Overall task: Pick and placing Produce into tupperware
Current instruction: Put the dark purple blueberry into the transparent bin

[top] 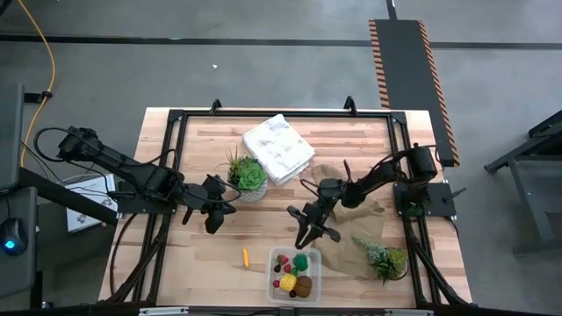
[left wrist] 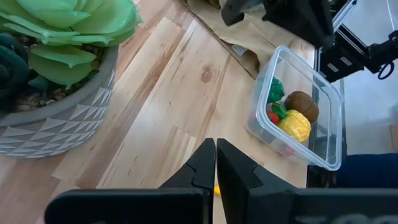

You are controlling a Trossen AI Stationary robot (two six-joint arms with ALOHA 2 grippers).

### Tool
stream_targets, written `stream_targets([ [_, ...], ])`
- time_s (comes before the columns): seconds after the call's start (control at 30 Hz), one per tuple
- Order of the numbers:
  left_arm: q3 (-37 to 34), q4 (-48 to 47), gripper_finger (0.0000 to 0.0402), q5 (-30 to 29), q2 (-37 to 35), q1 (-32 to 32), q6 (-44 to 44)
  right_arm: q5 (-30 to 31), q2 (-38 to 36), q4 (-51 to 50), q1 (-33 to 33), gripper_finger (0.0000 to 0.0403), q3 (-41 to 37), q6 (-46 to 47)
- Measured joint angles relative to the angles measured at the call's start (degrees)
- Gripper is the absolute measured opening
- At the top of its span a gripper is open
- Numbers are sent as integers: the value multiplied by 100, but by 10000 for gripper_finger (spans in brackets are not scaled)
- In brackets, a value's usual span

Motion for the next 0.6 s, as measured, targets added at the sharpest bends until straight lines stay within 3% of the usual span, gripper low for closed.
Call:
stream_targets([
  [0.23,0,3,5,-1,0,0,-113,523,0,-1218,288,42,168,-807],
  [0.6,0,-4,5,78,0,-2,-102,848,0,-4067,571,42,1350,-2176],
])
